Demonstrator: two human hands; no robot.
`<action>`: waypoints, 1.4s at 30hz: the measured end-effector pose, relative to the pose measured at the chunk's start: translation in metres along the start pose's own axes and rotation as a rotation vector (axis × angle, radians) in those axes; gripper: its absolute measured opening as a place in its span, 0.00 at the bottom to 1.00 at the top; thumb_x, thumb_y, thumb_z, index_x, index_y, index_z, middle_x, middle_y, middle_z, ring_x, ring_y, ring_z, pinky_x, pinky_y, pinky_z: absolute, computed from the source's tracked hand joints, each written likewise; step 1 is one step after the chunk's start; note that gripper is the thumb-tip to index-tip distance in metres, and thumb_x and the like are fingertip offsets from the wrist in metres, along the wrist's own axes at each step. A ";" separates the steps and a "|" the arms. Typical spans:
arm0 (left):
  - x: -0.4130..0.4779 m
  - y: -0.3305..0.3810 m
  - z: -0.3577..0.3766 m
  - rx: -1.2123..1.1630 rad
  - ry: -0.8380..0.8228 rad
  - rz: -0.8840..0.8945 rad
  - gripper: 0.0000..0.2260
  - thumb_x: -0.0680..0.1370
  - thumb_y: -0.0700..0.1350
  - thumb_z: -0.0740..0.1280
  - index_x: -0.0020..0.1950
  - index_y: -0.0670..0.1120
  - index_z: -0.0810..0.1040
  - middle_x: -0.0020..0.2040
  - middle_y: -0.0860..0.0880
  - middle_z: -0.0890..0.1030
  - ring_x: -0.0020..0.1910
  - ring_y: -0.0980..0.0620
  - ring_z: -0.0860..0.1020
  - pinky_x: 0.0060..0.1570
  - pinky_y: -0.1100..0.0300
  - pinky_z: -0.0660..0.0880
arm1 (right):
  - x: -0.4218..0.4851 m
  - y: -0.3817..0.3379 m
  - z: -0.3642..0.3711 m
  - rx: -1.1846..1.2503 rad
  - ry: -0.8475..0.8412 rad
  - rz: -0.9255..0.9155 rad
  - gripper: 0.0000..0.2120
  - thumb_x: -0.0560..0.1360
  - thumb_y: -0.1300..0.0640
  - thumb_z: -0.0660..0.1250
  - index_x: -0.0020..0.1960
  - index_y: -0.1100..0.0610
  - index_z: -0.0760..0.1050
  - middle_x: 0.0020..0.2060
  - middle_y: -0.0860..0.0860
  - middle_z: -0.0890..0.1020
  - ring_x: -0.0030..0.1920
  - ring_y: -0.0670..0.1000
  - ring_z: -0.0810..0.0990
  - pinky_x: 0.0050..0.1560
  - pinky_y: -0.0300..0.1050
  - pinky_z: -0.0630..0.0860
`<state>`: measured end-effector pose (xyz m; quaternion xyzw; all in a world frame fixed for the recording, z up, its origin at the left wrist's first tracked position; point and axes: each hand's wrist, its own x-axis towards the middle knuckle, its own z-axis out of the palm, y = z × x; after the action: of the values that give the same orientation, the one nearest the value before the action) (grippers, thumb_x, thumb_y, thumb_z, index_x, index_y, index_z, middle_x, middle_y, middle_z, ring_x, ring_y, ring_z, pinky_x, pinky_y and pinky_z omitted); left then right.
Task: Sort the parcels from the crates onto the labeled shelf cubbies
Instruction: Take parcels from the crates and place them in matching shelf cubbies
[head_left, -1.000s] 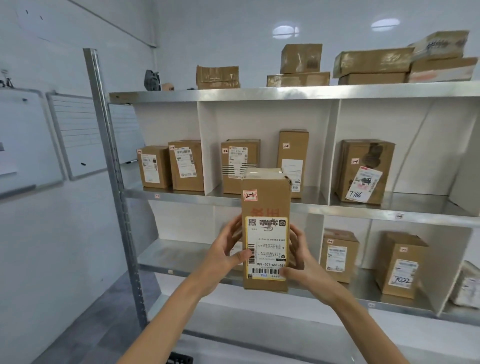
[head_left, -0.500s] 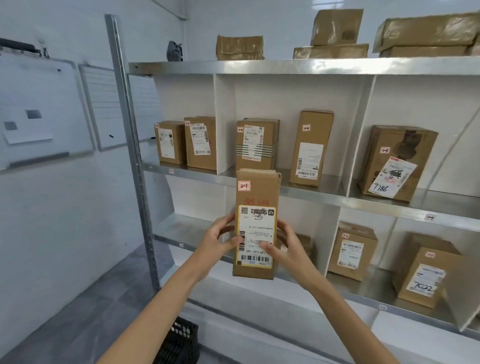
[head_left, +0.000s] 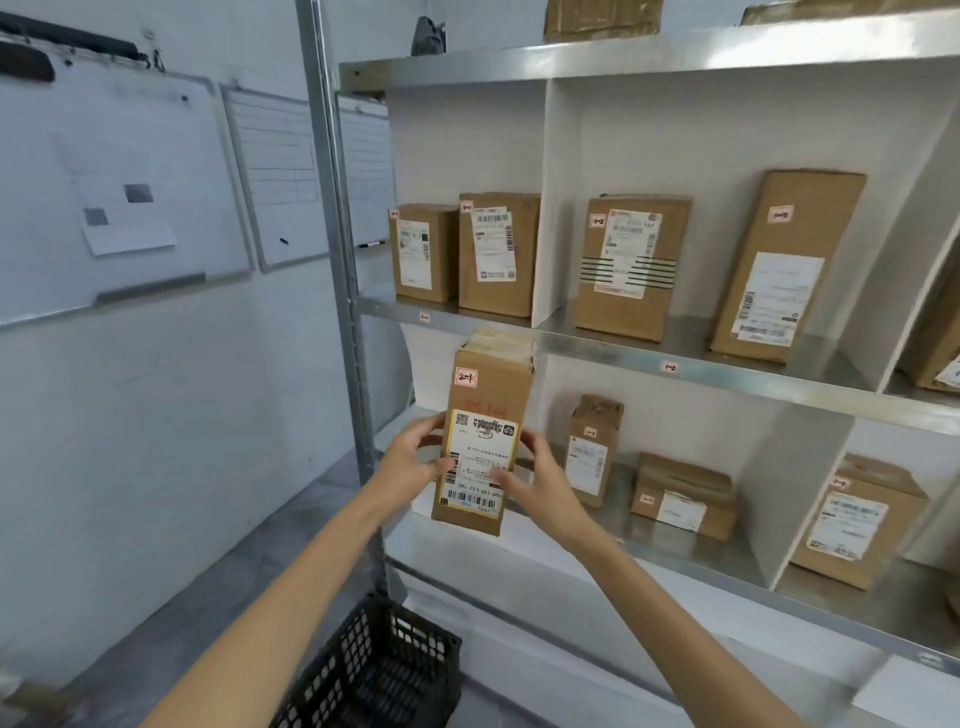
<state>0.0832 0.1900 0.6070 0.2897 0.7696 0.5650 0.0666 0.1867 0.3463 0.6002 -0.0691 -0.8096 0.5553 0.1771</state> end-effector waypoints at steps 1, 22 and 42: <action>0.011 -0.009 -0.013 0.022 -0.008 -0.003 0.27 0.73 0.31 0.68 0.70 0.46 0.69 0.63 0.48 0.74 0.61 0.55 0.73 0.49 0.66 0.75 | 0.013 0.001 0.014 0.010 -0.006 0.014 0.27 0.75 0.60 0.67 0.70 0.54 0.60 0.60 0.42 0.72 0.63 0.43 0.70 0.63 0.47 0.74; 0.208 -0.153 -0.109 0.171 -0.144 -0.144 0.17 0.75 0.30 0.65 0.63 0.40 0.75 0.60 0.44 0.78 0.59 0.47 0.77 0.57 0.58 0.74 | 0.232 0.067 0.156 -0.155 0.117 0.188 0.24 0.75 0.65 0.65 0.68 0.60 0.63 0.64 0.54 0.74 0.64 0.54 0.74 0.57 0.43 0.74; 0.295 -0.283 -0.045 0.081 -0.107 -0.398 0.12 0.78 0.39 0.62 0.56 0.54 0.69 0.50 0.56 0.78 0.50 0.61 0.76 0.51 0.63 0.74 | 0.344 0.216 0.190 0.091 -0.079 0.305 0.29 0.79 0.66 0.61 0.71 0.48 0.51 0.63 0.51 0.72 0.60 0.44 0.77 0.52 0.43 0.79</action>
<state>-0.2838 0.2514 0.4326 0.1641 0.8292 0.4931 0.2061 -0.2196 0.3667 0.4120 -0.1615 -0.7701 0.6141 0.0616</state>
